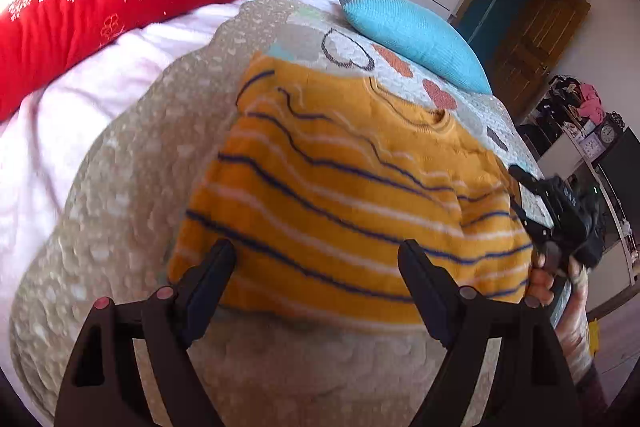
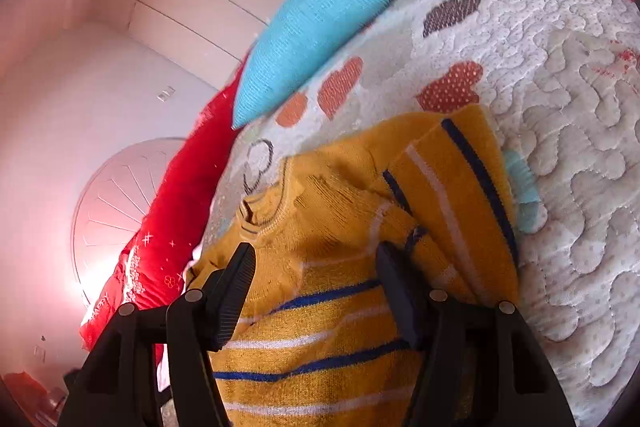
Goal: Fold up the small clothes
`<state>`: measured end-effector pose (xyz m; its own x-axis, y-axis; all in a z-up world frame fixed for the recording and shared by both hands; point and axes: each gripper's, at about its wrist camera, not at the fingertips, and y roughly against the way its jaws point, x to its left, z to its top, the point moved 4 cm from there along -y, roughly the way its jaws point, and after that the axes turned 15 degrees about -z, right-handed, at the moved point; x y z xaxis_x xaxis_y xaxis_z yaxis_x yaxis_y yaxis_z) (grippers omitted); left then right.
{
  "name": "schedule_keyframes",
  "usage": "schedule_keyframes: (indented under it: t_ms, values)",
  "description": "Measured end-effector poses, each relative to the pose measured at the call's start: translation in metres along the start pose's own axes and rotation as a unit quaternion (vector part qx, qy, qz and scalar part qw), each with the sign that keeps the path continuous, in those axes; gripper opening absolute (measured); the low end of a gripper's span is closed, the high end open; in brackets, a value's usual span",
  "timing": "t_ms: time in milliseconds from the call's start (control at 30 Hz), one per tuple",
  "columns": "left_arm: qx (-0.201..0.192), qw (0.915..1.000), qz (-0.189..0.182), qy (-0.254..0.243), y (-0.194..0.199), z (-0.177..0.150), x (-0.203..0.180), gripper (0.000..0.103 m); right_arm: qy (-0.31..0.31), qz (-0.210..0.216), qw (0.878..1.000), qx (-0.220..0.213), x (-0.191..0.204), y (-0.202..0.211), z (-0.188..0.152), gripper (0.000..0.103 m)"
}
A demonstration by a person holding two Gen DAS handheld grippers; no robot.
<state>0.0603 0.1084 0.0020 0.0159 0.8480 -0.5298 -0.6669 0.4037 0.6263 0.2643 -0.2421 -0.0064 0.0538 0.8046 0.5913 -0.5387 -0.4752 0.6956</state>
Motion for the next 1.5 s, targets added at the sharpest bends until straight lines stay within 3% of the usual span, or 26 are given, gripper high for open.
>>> schedule_keyframes:
  t_ms: [33,133,200,300,333,433,567,700,733,767,900,1000,1167,1333,1500]
  values:
    - [0.012,0.9999,-0.004,-0.004,0.001,-0.011,-0.002,0.083,-0.016,-0.001,1.0,0.016,0.001,0.009,0.003,0.069]
    - [0.032,0.9987,-0.017,-0.035,0.011,-0.037,-0.017,0.083,-0.024,0.039,0.998,-0.032,0.003,0.061,0.013,0.073]
    - [0.043,0.9968,-0.02,-0.065,0.014,-0.048,-0.03,0.083,-0.02,0.012,0.999,-0.047,-0.008,0.082,0.012,0.078]
    - [0.052,0.9937,-0.035,-0.093,0.009,-0.06,-0.045,0.083,-0.004,-0.071,0.997,-0.027,-0.039,0.08,0.005,0.078]
    - [0.054,0.9933,-0.043,-0.093,0.005,-0.062,-0.048,0.083,-0.003,-0.081,0.997,-0.016,-0.049,0.076,0.001,0.078]
    - [0.063,0.9928,-0.066,-0.078,-0.006,-0.065,-0.052,0.083,-0.026,-0.047,0.998,0.021,-0.071,0.059,-0.01,0.074]
    - [0.063,0.9932,-0.074,-0.064,-0.013,-0.069,-0.055,0.083,-0.004,-0.022,1.0,0.021,-0.062,0.043,-0.014,0.074]
    - [0.061,0.9927,-0.086,-0.057,-0.013,-0.066,-0.059,0.083,0.02,-0.014,0.999,0.036,-0.033,0.021,-0.02,0.056]
    - [0.059,0.9927,-0.091,-0.053,-0.011,-0.064,-0.059,0.083,0.03,-0.027,0.998,0.041,-0.028,0.016,-0.024,0.034]
    - [0.056,0.9929,-0.093,-0.05,-0.01,-0.061,-0.058,0.083,0.029,-0.03,0.998,0.052,-0.025,0.012,-0.027,0.026]
    - [0.037,0.9933,-0.103,-0.038,-0.001,-0.044,-0.051,0.083,-0.009,-0.02,0.999,0.037,-0.017,0.03,-0.024,0.021]
    - [0.003,0.9958,-0.085,-0.032,0.01,-0.021,-0.036,0.083,0.007,-0.021,0.999,0.027,0.015,0.049,-0.019,0.02]
    - [-0.052,0.9974,-0.045,0.021,0.032,0.016,0.024,0.083,0.098,-0.059,0.993,0.025,0.116,0.049,-0.017,0.02]
    - [-0.091,0.9912,-0.037,0.089,0.058,0.016,0.088,0.083,0.177,-0.11,0.977,0.052,0.207,-0.005,-0.041,0.02]
    - [-0.127,0.9843,-0.034,0.118,0.08,0.021,0.116,0.083,0.23,-0.168,0.954,0.089,0.25,-0.076,-0.081,0.021]
